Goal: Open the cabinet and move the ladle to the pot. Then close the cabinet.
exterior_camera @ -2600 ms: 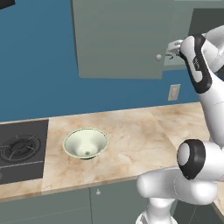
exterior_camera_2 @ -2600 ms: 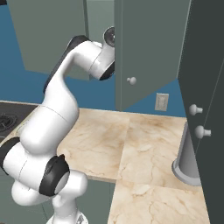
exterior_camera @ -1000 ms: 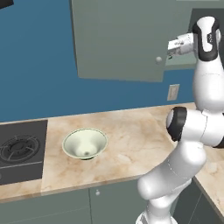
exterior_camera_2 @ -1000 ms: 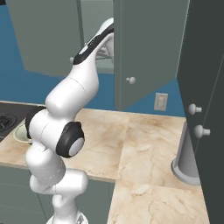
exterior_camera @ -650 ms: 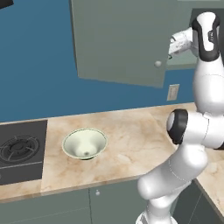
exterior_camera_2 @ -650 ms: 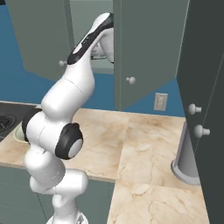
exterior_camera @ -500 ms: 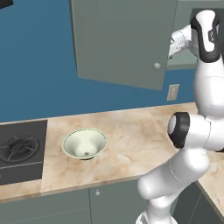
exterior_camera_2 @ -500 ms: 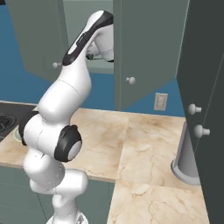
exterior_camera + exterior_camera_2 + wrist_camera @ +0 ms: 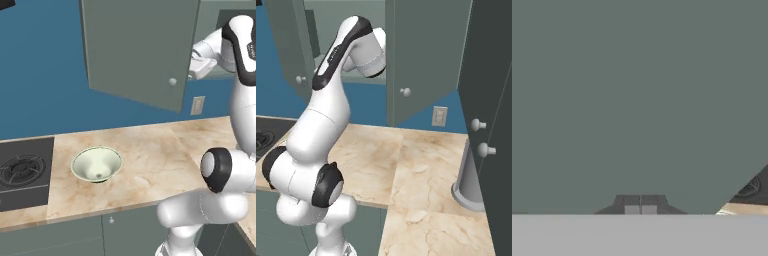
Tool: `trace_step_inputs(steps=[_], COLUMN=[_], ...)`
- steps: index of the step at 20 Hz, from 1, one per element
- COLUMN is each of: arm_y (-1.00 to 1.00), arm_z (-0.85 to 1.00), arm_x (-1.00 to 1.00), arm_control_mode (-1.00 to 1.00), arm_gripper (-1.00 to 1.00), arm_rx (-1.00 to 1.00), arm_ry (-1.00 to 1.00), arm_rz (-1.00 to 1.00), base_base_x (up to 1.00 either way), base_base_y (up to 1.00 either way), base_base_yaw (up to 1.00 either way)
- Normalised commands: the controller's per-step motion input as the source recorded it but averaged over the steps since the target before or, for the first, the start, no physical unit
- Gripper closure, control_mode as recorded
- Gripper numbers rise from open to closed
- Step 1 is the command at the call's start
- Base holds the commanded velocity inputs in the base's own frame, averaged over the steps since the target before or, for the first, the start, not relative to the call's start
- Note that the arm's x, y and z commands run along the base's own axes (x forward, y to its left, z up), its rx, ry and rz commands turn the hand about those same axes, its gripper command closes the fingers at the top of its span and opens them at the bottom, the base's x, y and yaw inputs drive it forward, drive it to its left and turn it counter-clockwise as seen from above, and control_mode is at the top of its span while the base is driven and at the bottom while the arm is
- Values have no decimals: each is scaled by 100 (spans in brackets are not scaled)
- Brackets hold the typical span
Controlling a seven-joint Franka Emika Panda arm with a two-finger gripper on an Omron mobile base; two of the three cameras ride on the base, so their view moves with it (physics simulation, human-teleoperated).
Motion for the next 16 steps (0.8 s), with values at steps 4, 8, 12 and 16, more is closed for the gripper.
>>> trace_step_inputs(steps=[4, 8, 12, 16], arm_y=[33, 32, 21, 0], arm_z=[-6, 0, 0, 0], arm_x=[-100, -100, -72, -28], arm_control_mode=[-100, -100, -100, -100], arm_gripper=[100, 100, 100, 100], arm_rx=[0, 0, 1, 7], arm_ry=[-6, -6, -5, -3], arm_rz=[16, 16, 10, 0], base_base_x=[0, 0, 0, 0], base_base_y=[0, 0, 0, 0], base_base_yaw=[0, 0, 0, 0])
